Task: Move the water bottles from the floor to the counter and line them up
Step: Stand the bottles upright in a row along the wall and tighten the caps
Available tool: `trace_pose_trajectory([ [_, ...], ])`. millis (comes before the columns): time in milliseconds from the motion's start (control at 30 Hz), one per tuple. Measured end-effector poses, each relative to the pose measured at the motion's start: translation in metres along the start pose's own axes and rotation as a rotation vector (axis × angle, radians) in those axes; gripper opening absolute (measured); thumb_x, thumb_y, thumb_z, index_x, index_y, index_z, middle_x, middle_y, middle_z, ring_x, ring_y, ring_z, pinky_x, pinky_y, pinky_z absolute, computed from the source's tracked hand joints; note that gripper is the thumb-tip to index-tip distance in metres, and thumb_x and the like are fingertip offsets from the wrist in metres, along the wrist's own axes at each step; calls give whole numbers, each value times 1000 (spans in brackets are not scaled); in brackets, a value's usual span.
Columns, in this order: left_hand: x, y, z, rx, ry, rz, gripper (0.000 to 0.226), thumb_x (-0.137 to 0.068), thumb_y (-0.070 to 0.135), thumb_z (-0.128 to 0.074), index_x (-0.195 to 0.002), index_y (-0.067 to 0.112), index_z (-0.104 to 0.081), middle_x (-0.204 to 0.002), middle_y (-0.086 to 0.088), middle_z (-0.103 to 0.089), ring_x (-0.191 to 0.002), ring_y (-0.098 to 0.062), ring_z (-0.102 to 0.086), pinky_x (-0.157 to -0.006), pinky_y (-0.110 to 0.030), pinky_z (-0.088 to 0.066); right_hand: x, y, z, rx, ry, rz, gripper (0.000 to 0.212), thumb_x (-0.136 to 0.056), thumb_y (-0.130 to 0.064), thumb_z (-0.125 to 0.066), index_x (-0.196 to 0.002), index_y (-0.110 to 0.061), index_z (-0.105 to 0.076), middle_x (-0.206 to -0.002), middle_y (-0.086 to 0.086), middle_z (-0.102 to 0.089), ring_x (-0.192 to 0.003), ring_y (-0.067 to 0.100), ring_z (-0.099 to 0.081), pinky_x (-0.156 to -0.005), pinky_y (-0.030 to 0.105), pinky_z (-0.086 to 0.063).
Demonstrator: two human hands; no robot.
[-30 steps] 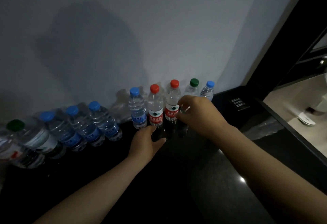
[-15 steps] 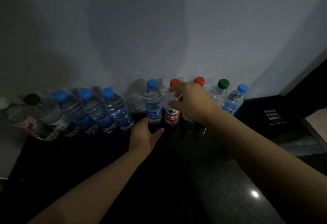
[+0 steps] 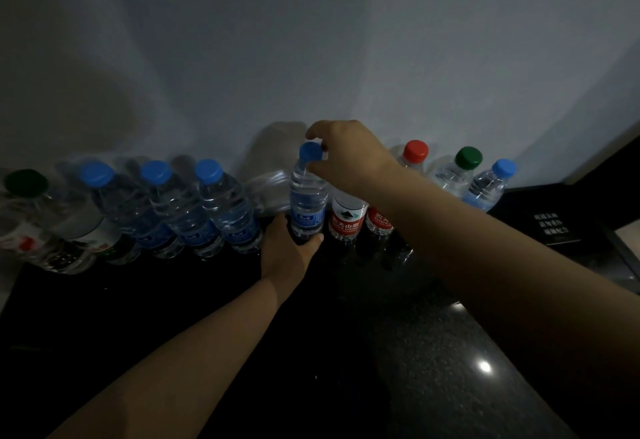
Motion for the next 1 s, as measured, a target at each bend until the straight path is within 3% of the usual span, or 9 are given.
trace_pose_trajectory([
  [67,-2,0,-2,-16,11,-15,63,-75,24,-81,-129,11,-50,-132,-7,-56,-122,-21,-53,-101,-27,-42,-4,1,-1,14,5,7,38,-89,-18,-65,-126,-10,-59,-121,11,-64,-109,26,-59,-92,39,-51],
  [400,-23,6,-8,31,96,-60,59,-69,9,-84,-120,7,-53,-121,-8,-61,-111,-21,-59,-90,-22,-42,-15,3,-7,90,-59,19,33,-92,-15,-61,-124,-10,-60,-121,11,-62,-107,25,-59,-87,31,-47],
  [600,-22,-1,-4,17,70,-89,53,-76,14,-80,-121,9,-53,-124,-8,-61,-114,-22,-59,-99,-38,-49,-12,-6,-8,98,-62,61,35,-92,-16,-60,-126,-10,-59,-121,11,-63,-108,24,-59,-89,33,-49],
  [733,-16,-7,0,-8,74,-105,48,-81,18,-76,-122,6,-55,-123,-10,-61,-114,-25,-58,-98,-42,-48,-12,-15,-12,97,-54,104,33,-91,-18,-61,-123,-9,-61,-118,11,-64,-105,24,-59,-79,26,-43],
  [1000,-11,-4,3,-60,64,-154,52,-84,15,-72,-131,7,-51,-131,-10,-57,-121,-22,-55,-102,-39,-45,-6,-13,-12,55,-57,107,30,-89,-16,-62,-118,-8,-63,-114,11,-66,-100,25,-61,-88,40,-52],
])
Point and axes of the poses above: each hand's wrist, its own x-axis away from the middle knuckle, its own z-axis out of the back of the hand, y = z × x, the point moved 9 cm from there along -x, towards the middle knuckle
